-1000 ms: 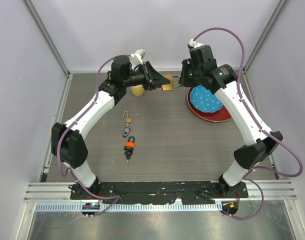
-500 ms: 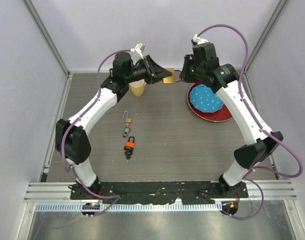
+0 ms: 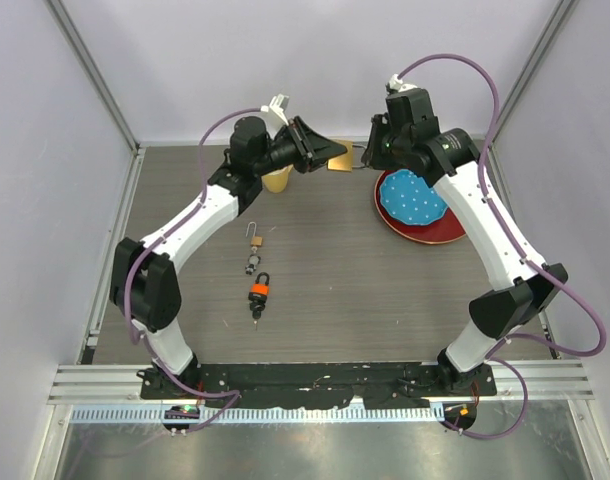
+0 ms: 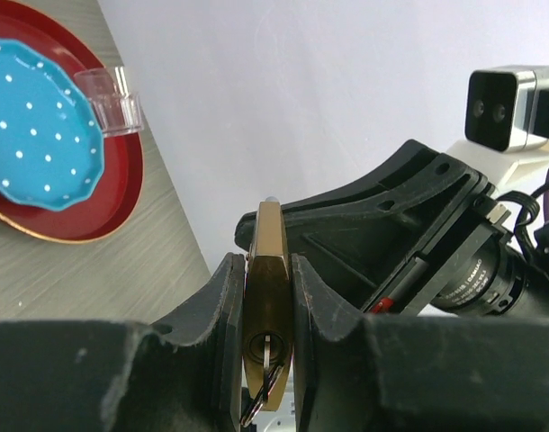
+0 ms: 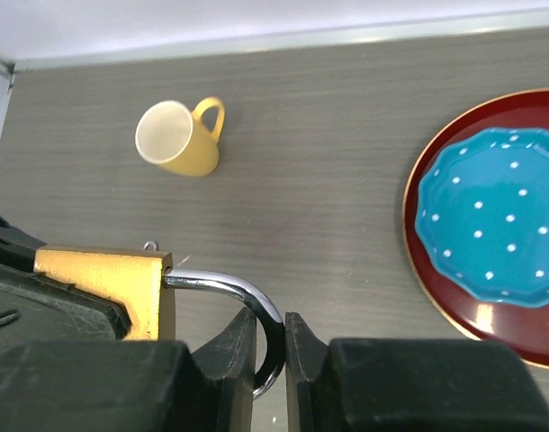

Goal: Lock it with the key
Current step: Lock the lock.

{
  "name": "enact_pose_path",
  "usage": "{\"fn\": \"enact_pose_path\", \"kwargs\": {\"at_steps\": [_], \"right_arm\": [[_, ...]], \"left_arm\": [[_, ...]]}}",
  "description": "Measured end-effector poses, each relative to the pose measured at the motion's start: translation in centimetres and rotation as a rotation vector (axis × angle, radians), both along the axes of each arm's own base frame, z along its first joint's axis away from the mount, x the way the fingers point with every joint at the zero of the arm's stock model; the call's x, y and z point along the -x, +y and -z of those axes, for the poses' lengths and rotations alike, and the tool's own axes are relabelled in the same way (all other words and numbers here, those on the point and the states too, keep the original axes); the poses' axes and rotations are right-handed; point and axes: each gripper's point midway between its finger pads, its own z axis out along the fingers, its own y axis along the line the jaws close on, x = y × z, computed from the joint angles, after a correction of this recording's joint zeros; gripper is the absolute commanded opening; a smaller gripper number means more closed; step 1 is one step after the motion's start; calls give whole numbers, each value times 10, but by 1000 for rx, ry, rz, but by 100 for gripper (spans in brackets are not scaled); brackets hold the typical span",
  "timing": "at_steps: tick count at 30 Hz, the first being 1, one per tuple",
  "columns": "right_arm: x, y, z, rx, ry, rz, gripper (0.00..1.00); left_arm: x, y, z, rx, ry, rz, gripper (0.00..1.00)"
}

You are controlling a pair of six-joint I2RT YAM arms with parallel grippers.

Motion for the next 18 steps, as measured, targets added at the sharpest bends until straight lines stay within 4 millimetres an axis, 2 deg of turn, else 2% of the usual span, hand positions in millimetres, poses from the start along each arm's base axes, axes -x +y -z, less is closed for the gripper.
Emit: {"fn": "enact_pose_path", "kwargs": {"at_steps": [7, 14, 17, 18], "right_arm": [[10, 3, 22, -86, 118, -89, 2], [10, 3, 33, -159, 197, -133, 2], [10, 7, 41, -168, 229, -148, 8], [11, 8, 42, -173, 236, -154, 13]], "left_arm": [[13, 6, 24, -15, 29, 11, 0], [19, 6, 36, -12, 41, 35, 0], [19, 10, 45, -9, 68, 25, 0], [19, 13, 48, -4, 78, 18, 0]]}}
